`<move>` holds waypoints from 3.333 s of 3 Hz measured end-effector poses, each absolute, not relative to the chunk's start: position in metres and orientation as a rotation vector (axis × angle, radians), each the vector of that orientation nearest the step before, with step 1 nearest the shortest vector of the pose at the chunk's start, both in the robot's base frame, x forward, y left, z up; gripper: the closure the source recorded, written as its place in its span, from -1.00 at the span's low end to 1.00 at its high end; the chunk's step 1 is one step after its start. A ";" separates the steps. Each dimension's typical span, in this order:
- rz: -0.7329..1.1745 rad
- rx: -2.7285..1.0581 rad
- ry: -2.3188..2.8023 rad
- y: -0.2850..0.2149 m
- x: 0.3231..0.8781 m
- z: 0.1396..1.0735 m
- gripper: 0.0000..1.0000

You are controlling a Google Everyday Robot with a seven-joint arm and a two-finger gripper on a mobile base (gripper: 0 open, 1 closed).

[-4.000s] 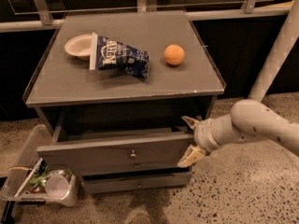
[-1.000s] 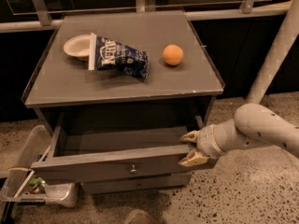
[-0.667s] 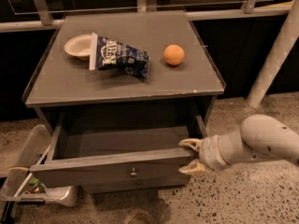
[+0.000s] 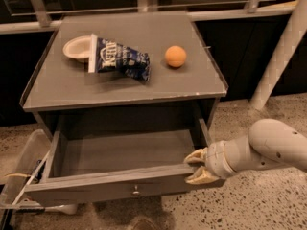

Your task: Open top drawer

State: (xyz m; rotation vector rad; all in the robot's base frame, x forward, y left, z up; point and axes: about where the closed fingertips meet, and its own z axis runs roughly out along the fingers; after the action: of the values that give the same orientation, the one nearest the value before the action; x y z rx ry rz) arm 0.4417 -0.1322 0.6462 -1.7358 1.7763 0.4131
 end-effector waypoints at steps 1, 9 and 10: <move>0.410 -1.736 1.770 -0.132 0.439 0.648 1.00; 0.513 -1.670 1.734 -0.161 0.369 0.639 0.20; 0.513 -1.670 1.734 -0.161 0.371 0.643 0.67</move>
Offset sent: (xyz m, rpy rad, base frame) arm -0.3128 -0.0944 -0.1609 0.1897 0.1145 -0.0521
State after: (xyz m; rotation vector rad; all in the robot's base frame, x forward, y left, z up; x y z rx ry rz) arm 0.3708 -0.1614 0.6429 -1.6700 1.7344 0.5133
